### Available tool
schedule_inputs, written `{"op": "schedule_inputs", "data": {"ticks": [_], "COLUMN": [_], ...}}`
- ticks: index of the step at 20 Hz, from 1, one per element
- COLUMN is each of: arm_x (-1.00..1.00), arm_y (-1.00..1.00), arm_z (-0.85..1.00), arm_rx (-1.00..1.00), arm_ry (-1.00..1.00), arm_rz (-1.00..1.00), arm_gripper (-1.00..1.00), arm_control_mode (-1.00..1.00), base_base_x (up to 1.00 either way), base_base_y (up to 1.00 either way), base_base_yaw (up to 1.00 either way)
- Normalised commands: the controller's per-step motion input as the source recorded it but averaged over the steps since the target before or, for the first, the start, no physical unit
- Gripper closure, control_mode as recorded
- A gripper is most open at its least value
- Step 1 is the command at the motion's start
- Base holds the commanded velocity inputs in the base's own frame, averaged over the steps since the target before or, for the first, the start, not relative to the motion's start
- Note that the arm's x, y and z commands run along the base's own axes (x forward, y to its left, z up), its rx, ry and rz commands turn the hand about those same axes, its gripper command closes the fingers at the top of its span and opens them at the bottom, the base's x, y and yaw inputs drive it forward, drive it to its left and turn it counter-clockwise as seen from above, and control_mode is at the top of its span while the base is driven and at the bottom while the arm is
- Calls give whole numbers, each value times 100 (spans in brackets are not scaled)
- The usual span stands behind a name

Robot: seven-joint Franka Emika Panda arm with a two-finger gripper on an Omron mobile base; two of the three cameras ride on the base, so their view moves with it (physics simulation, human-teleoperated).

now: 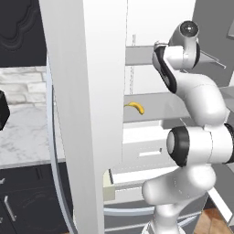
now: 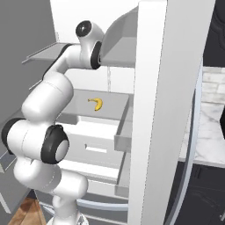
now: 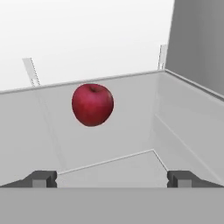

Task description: Retrieve the apple and banana from the fridge and place them into the bowl on the dining table.

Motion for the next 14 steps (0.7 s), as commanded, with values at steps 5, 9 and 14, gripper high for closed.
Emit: {"op": "schedule_inputs", "data": {"ticks": [5, 9, 14], "arm_x": [43, 41, 42], "arm_y": [0, 0, -1], "arm_z": [0, 0, 0], "arm_rx": [0, 3, 6], "arm_ry": [7, 1, 0], "arm_rz": [0, -1, -1], "arm_gripper": [-100, -100, -100], "arm_control_mode": [-100, -100, -100], "base_base_x": [0, 0, 0], "base_base_y": [0, 0, 0], "base_base_yaw": [0, 0, 0]}}
